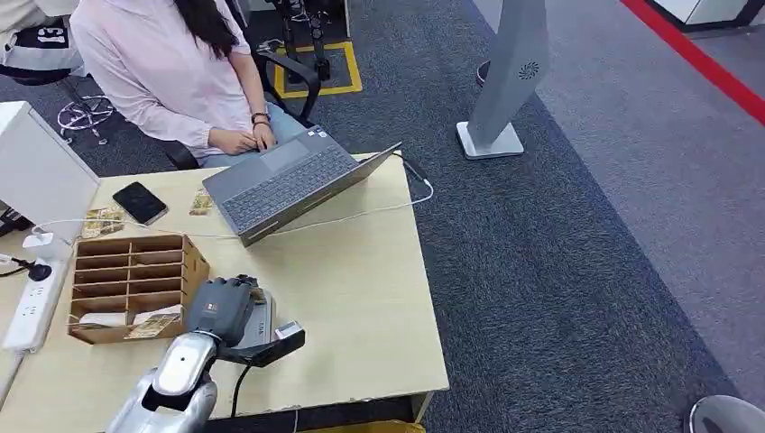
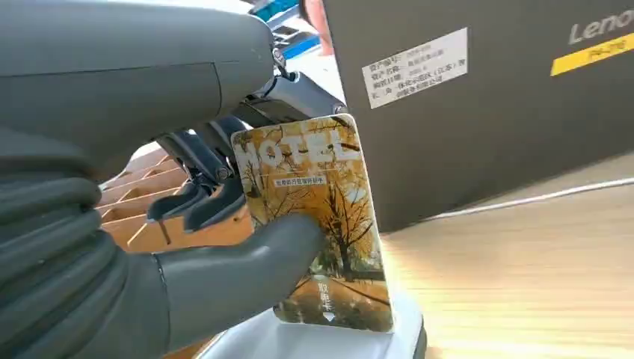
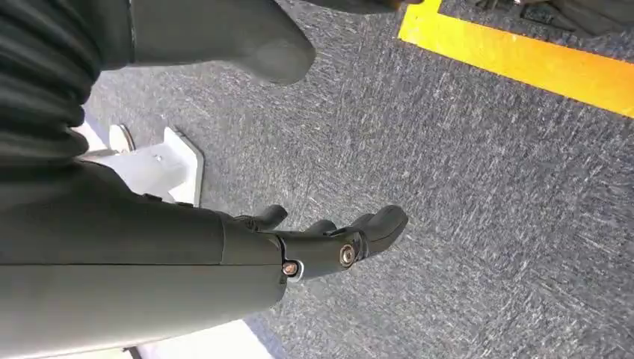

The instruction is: Pass the card to the sensor for recognition and then transmit it.

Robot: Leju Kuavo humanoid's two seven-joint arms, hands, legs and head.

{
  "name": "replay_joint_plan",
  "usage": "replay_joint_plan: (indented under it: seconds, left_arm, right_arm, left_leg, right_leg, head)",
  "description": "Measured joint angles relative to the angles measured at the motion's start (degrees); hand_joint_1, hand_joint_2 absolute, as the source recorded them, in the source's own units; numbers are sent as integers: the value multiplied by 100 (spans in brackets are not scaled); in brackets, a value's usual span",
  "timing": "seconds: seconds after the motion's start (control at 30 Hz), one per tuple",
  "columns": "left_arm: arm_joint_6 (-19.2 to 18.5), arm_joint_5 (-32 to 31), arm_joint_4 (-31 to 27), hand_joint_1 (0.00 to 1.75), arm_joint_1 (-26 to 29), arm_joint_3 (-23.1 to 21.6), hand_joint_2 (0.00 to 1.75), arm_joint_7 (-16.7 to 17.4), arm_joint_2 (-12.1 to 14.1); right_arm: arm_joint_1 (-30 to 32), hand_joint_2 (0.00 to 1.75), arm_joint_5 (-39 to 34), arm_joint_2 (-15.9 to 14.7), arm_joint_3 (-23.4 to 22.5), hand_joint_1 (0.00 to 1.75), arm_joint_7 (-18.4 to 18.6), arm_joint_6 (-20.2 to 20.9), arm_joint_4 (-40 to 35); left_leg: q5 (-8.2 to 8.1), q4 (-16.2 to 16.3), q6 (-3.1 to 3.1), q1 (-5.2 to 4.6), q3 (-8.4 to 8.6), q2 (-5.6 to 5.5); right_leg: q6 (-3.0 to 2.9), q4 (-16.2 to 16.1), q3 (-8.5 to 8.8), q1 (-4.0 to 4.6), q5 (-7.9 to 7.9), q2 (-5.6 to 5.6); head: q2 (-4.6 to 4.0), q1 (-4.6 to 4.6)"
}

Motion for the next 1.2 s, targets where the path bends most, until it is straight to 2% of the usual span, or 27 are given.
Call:
replay_joint_plan:
  seconds: [0.1, 0.13, 0.17, 0.27, 0.3, 0.37, 0.53, 0.7, 1.03, 1.13, 1.2]
  left_arm:
    - [40, 11, 28, 175, -57, -72, 175, 83, 57]
    - [202, -27, 24, 175, -66, -85, 175, 188, 59]
    - [386, -75, -9, 175, -63, -90, 175, 285, 55]
    - [1311, -302, -495, 175, -35, -87, 175, 544, 52]
    - [1669, -324, -729, 175, -36, -68, 175, 568, 55]
    - [2149, -337, -1098, 175, -37, 24, 175, 564, 70]
    - [2913, -352, -1645, 175, 49, 408, 175, 328, 94]
    - [3178, -356, -1797, 175, 154, 632, 175, 201, 87]
    - [3268, -356, -1795, 175, 158, 896, 175, 131, 68]
    - [3268, -356, -1523, 175, -127, 1163, 175, 304, 183]
    - [3279, -356, -1068, 175, -511, 1469, 175, 350, 372]
  right_arm:
    - [0, 175, 4, 0, -22, 0, -4, 0, 0]
    - [2, 175, 9, 2, -33, 0, -4, 2, 0]
    - [4, 175, 17, 2, -42, 0, -4, 2, 0]
    - [15, 175, 120, 2, -50, 0, -4, 26, 0]
    - [15, 175, 169, 2, -50, 0, -4, 44, 0]
    - [12, 175, 240, 2, -50, 0, -7, 79, 0]
    - [13, 175, 397, 2, -48, 0, -13, 107, 0]
    - [8, 175, 459, 2, -39, 0, -7, 164, 0]
    - [8, 175, 503, 2, -35, 0, -15, 177, 0]
    - [2, 175, 636, 2, -11, 0, -15, 199, 0]
    - [1, 175, 724, 2, -4, 0, -17, 201, 0]
  left_leg:
    - [3, 0, -1, 0, 3, -1]
    - [6, 0, -2, 0, 3, -1]
    - [7, 0, -2, 0, 1, -1]
    - [16, 0, 8, 1, -18, -2]
    - [15, 0, 8, 0, -19, -4]
    - [15, 0, 8, -1, -19, -2]
    - [15, 0, 8, 1, -20, -3]
    - [15, 0, 8, 2, -20, -3]
    - [16, 0, 8, 0, -21, -4]
    - [18, 0, 4, 2, -22, -3]
    - [28, 0, -7, 7, -23, -3]
  right_leg:
    - [0, 1, 2, 0, 2, -1]
    - [0, 1, 0, 0, 6, 0]
    - [0, 1, -3, 0, 7, 2]
    - [-4, 2, -17, 1, 14, -4]
    - [-4, 2, -17, 1, 14, -5]
    - [-4, 2, -16, 1, 14, -3]
    - [-4, 2, -20, 0, 14, -4]
    - [-4, 2, -20, 1, 14, -4]
    - [-4, 2, -20, 1, 15, -4]
    - [-6, 2, -22, 1, 17, -3]
    - [-11, 7, -26, 3, 21, -2]
  head:
    - [0, -2]
    - [0, 0]
    - [0, 0]
    - [0, -2]
    - [0, 2]
    - [0, 2]
    - [0, 0]
    - [0, 0]
    - [0, 2]
    - [0, 4]
    - [0, -4]
